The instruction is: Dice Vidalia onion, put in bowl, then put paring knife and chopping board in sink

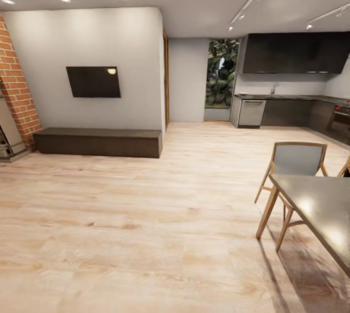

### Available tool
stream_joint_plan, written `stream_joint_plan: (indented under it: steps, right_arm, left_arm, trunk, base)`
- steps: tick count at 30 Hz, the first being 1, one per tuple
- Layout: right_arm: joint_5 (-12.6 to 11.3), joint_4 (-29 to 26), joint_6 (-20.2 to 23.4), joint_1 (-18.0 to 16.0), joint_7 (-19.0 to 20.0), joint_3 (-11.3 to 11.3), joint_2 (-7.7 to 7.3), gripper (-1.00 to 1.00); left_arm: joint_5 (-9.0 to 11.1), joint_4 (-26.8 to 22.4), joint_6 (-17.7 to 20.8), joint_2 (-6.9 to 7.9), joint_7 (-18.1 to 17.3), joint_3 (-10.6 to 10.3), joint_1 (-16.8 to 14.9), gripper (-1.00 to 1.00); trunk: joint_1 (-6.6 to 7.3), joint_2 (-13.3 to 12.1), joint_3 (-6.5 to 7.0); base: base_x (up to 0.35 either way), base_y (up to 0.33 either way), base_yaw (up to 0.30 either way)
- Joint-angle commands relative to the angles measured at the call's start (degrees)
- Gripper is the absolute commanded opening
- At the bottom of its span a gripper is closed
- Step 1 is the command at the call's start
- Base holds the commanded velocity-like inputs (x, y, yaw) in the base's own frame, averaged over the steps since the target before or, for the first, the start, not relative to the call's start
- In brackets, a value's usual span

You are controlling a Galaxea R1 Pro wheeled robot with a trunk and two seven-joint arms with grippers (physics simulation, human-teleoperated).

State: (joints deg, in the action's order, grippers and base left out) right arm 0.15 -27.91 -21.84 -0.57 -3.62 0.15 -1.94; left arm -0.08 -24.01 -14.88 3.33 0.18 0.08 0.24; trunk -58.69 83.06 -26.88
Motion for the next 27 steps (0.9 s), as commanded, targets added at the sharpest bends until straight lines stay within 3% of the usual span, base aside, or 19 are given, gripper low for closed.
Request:
stream_joint_plan:
  steps: [1,8,27]
  right_arm:
    - [0.0,0.0,-0.2,0.0,-0.1,0.0,0.00,1.00]
    - [0.0,0.0,-0.2,0.0,-0.2,0.0,0.00,1.00]
    - [0.0,0.0,-0.2,0.0,-0.2,0.0,0.00,1.00]
  left_arm:
    - [0.0,-0.1,-0.1,0.01,0.0,0.0,0.0,1.00]
    - [0.0,-0.1,-0.1,0.01,0.0,0.0,0.0,1.00]
    - [0.0,0.0,-0.4,0.01,0.0,-0.1,0.0,1.00]
  trunk:
    - [-0.03,0.0,-0.05]
    - [-0.03,0.0,-0.05]
    - [-0.03,0.0,-0.05]
  base:
    - [0.327,0.000,-0.229]
    - [0.327,0.000,-0.151]
    - [0.327,-0.086,-0.006]
